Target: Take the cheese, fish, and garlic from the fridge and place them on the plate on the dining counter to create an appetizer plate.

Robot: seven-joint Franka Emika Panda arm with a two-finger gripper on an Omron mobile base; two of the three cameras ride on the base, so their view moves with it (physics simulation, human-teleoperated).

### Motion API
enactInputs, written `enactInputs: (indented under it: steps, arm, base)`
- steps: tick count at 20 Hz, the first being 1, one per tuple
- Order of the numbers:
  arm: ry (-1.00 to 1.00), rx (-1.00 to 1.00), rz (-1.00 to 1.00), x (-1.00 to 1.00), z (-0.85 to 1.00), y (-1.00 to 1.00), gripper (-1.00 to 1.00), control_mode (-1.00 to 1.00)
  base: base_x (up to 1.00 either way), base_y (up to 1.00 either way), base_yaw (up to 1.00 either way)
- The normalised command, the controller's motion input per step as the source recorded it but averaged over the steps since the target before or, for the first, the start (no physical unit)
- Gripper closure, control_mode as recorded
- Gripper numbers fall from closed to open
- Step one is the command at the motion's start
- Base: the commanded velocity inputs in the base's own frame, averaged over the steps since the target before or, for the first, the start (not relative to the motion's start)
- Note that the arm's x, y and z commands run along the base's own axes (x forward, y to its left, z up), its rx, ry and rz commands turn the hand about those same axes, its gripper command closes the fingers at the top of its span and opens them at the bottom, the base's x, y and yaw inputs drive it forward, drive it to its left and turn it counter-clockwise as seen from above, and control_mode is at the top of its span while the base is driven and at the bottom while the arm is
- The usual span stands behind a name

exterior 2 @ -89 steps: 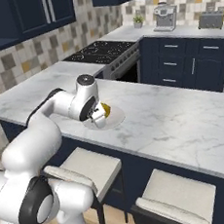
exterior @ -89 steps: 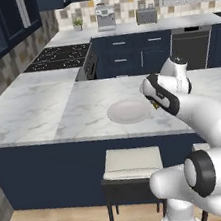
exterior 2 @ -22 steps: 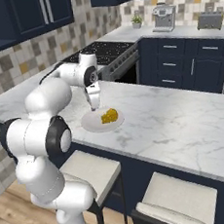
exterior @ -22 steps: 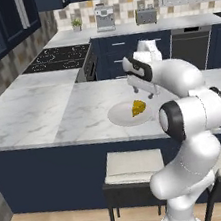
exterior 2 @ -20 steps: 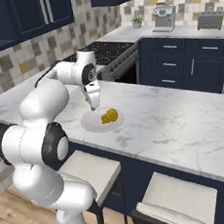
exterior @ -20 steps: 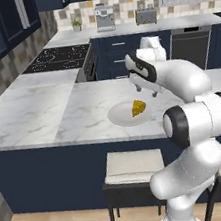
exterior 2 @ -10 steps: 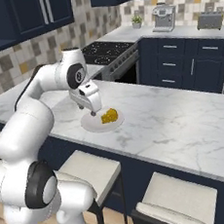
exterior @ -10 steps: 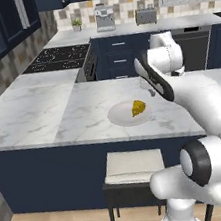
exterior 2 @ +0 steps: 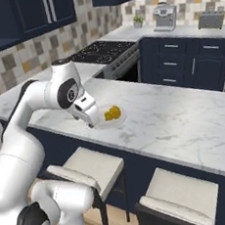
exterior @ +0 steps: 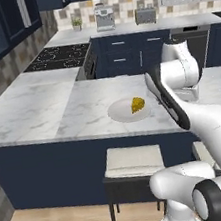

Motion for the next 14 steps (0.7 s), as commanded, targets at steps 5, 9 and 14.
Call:
enactInputs:
  steps: [5, 9, 14]
  arm:
    - [0.00, 0.00, 0.00, 0.00, 0.00, 0.00, -1.00, 1.00]
    - [0.00, 0.00, 0.00, 0.00, 0.00, 0.00, -1.00, 1.00]
    - [0.00, 0.00, 0.00, 0.00, 0.00, 0.00, -1.00, 1.00]
  base:
    - [-0.97, 0.00, -0.44]
    - [-0.39, 0.00, -0.84]
    - [-0.18, -0.21, -0.80]
